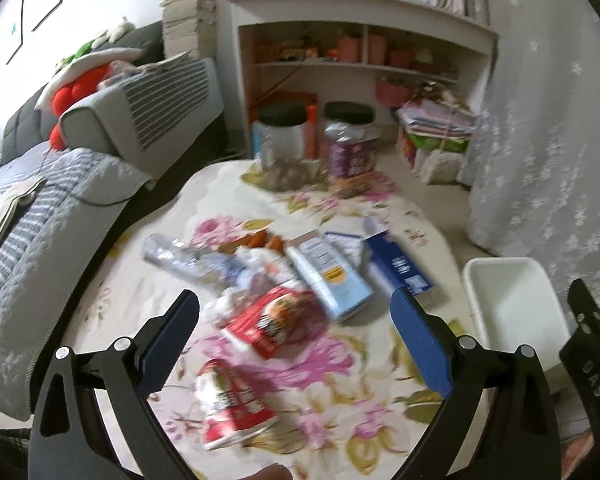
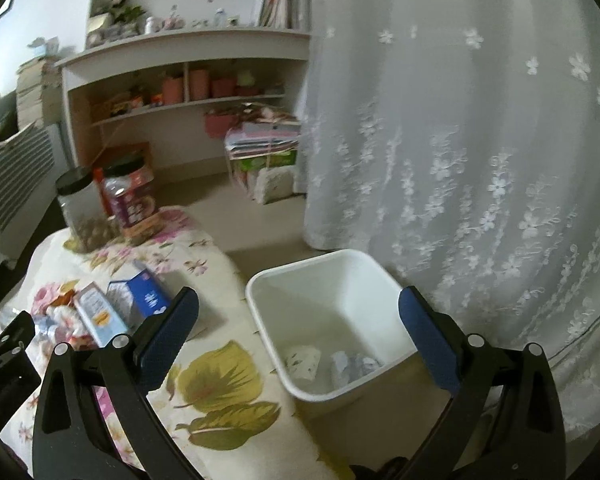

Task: Collect trash
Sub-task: 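Close the left tool on the torn red snack bag while the right tool returns to the table, then close the right tool on the red noodle package while the left tool lifts its bag, then carry both red packages over the white bin and open both tools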

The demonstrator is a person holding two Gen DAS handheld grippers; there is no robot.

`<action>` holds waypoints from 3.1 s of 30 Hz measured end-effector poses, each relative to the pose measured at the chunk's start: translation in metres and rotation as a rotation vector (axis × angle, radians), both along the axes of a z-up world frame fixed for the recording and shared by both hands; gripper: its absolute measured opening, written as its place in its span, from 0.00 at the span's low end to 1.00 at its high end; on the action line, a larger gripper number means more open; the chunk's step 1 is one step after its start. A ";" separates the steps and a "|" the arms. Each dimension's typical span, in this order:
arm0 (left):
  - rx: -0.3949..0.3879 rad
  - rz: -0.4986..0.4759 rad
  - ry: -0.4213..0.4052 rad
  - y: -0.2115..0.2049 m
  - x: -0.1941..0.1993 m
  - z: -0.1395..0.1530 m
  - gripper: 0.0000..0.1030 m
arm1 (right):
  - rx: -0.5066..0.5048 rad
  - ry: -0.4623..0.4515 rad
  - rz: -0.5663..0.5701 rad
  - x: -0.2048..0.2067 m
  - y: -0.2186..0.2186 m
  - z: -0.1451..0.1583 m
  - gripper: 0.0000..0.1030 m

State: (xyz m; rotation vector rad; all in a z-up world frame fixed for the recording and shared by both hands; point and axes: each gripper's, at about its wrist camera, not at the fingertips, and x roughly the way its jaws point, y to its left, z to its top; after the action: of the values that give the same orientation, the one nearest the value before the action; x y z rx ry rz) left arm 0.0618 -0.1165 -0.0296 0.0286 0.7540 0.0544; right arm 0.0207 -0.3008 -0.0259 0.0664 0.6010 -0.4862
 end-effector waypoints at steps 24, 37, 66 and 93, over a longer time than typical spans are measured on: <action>-0.076 0.048 0.587 0.083 0.033 -0.134 0.73 | 0.411 0.397 0.234 0.068 0.062 -0.075 0.93; -0.212 0.070 0.549 0.149 0.022 -0.114 0.43 | 0.580 0.516 0.376 0.111 0.123 -0.105 0.93; -0.163 0.165 0.327 0.204 0.031 -0.073 0.43 | 0.546 0.482 0.449 0.134 0.174 -0.128 0.39; -0.045 0.083 -0.050 0.107 0.035 0.007 0.44 | 0.156 0.028 0.480 0.082 0.130 -0.008 0.39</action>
State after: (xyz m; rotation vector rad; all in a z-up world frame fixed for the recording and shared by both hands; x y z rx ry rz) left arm 0.0966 -0.0091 -0.0223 -0.0472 0.7062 0.1166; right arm 0.1030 -0.1706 -0.0341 0.0610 0.6571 0.0254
